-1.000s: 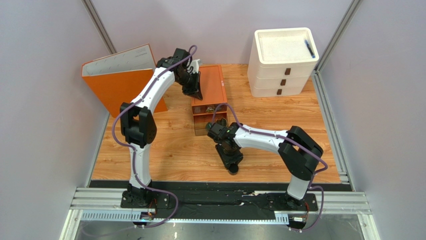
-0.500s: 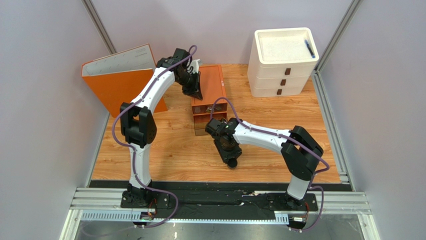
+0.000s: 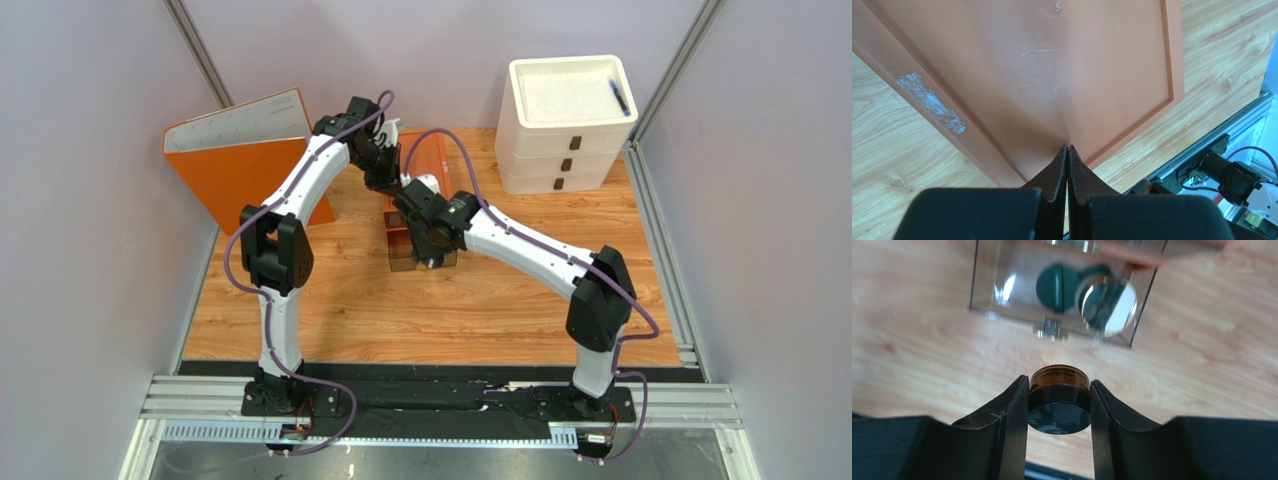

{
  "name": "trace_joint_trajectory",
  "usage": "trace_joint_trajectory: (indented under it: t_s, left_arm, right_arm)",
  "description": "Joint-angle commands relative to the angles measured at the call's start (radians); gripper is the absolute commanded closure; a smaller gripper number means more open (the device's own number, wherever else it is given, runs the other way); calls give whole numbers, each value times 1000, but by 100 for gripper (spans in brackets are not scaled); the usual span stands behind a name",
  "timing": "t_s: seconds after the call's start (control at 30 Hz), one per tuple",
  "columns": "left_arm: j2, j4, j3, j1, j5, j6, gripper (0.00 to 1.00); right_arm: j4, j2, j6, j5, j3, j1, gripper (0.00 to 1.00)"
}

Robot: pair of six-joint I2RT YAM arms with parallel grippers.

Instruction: Organize the makeup

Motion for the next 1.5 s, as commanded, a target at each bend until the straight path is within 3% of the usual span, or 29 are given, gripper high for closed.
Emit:
trace_joint_trajectory:
  t_s: [0.0,0.23,0.37,0.43,0.47,0.5,0.57,0.67,0.77,0.93,1.03,1.1,1.13,1.23,1.27,1.4,1.47]
  left_arm:
    - [33,-89,-43,0,-100,47,100]
    - [44,-111,-26,0,-109,57,100]
    - [45,-114,-22,0,-114,64,100]
    - [47,-118,-20,0,-116,65,100]
    - [47,-117,-17,0,-116,65,100]
    - [50,-120,-15,0,-114,65,100]
    - [53,-120,-17,0,-109,65,100]
    - [53,-120,-14,0,-111,64,100]
    - [51,-120,-12,0,-109,61,100]
    - [57,-123,0,0,-106,61,100]
    - [57,-125,3,0,-108,61,100]
    - [54,-125,3,0,-106,57,100]
    - [56,-123,3,0,-105,56,100]
    - [51,-119,-3,0,-100,54,100]
    - [51,-119,-3,0,-99,53,100]
    - [48,-118,0,0,-100,53,100]
    - [45,-120,1,-2,-102,54,100]
  right_arm:
    - [66,96,-38,53,138,-47,100]
    - [71,245,-43,42,300,-66,99]
    - [81,274,-20,36,299,-67,98]
    - [84,279,-12,31,296,-66,93]
    - [87,279,-14,24,291,-67,88]
    - [87,277,-6,18,288,-67,64]
    - [95,263,0,19,271,-67,32]
    - [113,237,6,37,236,-69,22]
    - [126,199,5,47,216,-67,21]
    - [129,107,47,51,153,-67,25]
    - [150,17,96,31,49,-80,37]
    - [210,-40,161,-37,-30,-101,87]
    - [236,-68,193,-64,-113,-110,100]
    - [389,-167,348,-249,-277,-167,100]
    - [508,-213,398,-369,-413,-184,100]
    - [857,-283,714,-522,-715,-253,100]
    - [971,-281,767,-573,-790,-270,100]
